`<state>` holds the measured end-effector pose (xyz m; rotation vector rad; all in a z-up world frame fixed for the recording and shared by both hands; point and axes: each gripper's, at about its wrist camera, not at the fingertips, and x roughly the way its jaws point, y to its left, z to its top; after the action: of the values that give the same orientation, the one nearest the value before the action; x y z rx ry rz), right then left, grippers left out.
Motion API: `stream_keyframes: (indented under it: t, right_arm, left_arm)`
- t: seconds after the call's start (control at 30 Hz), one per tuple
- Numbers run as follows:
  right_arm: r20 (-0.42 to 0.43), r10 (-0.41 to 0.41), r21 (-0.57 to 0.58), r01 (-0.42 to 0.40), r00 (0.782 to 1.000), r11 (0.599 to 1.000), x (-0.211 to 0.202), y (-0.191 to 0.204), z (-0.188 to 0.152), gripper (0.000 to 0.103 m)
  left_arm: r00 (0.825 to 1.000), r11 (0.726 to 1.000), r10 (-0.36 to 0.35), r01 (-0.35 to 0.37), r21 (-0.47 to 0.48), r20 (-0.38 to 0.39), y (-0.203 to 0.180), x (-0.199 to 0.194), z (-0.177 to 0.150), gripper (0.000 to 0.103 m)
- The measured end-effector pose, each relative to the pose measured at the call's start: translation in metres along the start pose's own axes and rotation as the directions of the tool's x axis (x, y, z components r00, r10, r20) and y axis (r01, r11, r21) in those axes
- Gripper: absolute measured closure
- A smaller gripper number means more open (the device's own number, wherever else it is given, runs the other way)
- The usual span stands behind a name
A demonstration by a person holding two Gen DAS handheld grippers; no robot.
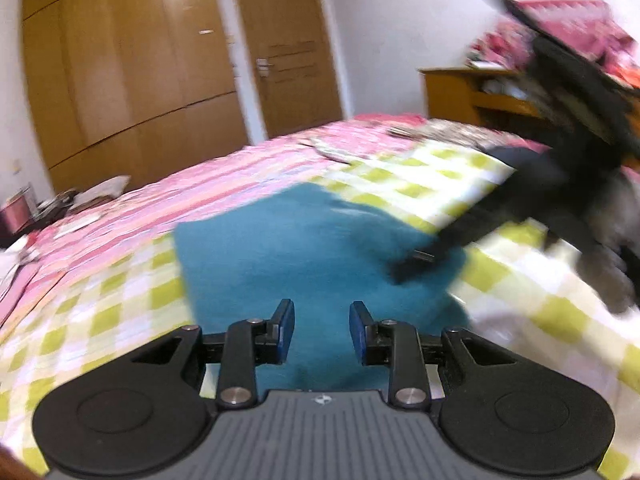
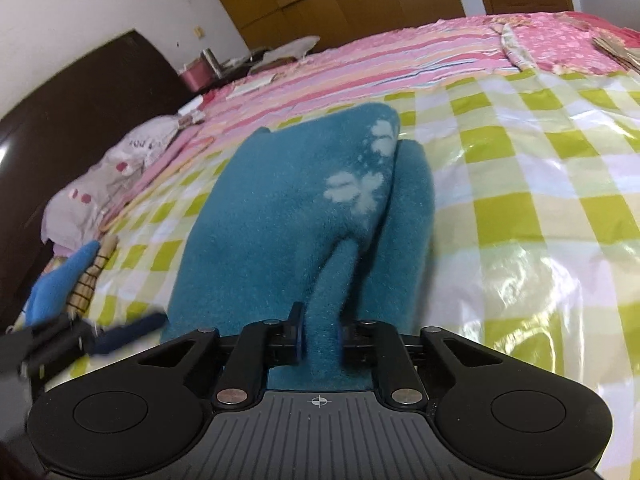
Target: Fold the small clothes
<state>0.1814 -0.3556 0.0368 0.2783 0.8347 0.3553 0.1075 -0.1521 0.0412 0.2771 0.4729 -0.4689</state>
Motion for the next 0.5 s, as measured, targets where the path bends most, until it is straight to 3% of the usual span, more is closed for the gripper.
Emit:
stream_keyframes:
  t: [0.2,0.33,0.5]
  right_arm:
    - [-0.005,-0.017,0.093,0.018,1.0,0.996,0.002,-0.019,-0.034,0.093]
    - [0.023,0.013,0.161,-0.017,1.0,0.987,0.003,-0.031,-0.042,0.093]
    - [0.069,-0.014,0.07,0.009,0.998,0.998,-0.018,-0.013,-0.029,0.081]
  left_arm:
    - [0.995,0.986,0.086,-0.091,-0.137,-0.044,0.036,0.036,0.004,0.068]
    - [0.988,0.979,0.113,-0.129,-0.155,-0.109,0.04,0.062,-0.005,0.068]
    - [0.988,0.986,0.123,-0.132,-0.104,-0.09,0.029,0.057,-0.01,0.068]
